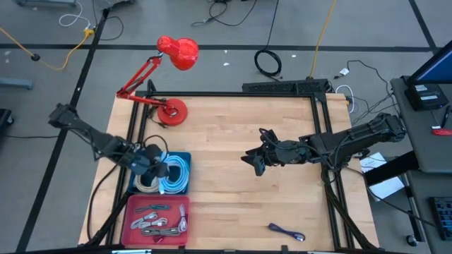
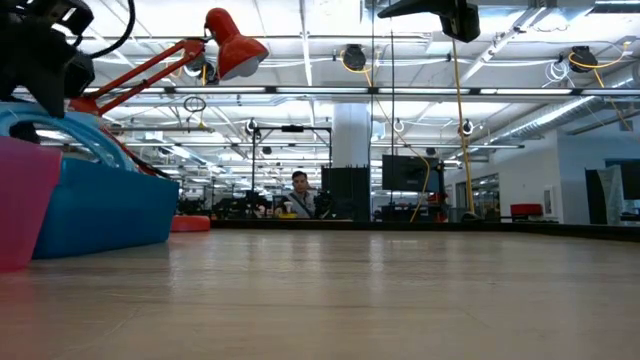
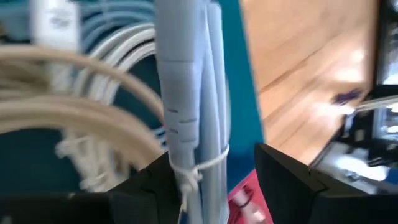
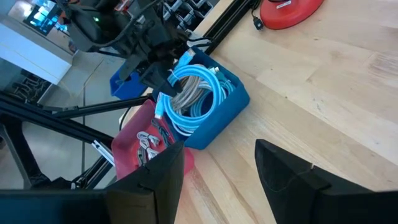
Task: Pick & Place USB Port
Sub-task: Put the blue HDMI cable into the blue bin, then put the violet and black USB cable into the red bin
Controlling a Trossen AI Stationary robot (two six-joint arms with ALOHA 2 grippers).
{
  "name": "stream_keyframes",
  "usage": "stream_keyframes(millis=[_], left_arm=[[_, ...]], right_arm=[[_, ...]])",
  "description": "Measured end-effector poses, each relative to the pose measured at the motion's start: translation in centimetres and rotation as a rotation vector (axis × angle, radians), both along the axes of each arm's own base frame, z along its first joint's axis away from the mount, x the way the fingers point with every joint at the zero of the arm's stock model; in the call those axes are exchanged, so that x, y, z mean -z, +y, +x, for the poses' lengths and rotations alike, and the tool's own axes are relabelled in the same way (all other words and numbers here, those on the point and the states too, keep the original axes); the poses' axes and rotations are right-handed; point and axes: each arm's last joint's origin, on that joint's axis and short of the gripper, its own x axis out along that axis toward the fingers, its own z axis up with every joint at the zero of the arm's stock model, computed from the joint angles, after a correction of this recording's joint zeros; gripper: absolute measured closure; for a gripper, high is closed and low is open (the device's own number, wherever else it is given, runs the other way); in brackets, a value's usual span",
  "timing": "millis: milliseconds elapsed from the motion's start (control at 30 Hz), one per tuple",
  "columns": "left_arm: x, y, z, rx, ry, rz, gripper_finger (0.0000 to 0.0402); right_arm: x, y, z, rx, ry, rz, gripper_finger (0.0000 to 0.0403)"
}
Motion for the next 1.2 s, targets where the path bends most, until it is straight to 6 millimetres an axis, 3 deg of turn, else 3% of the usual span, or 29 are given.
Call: stream_keyframes(millis=[233, 600, 1000, 1200], left_arm=[[0.5, -0.1, -0.4, 0.099, 0.189, -0.025, 0.0213], [1.6, -0.7, 0.3, 0.173, 0.299, 0.005, 0.0213], [-2.6, 0.0, 0.8, 0.214, 0.377, 0.122, 0.0213], [-3.5, 0.5, 0.7, 0.215, 0.405, 0.142, 0.0213]], right_arm=[[0.0, 0.0, 0.0, -0.002, 0.001, -0.004, 0.0216], [0.0, 0.0, 0.0, 0.0, 0.001, 0.0, 0.0216], [0.0, 0.0, 0.0, 0.003, 0.001, 0.0, 0.0216], [0.0, 0.0, 0.0, 0.003, 0.001, -0.002, 0.0216]])
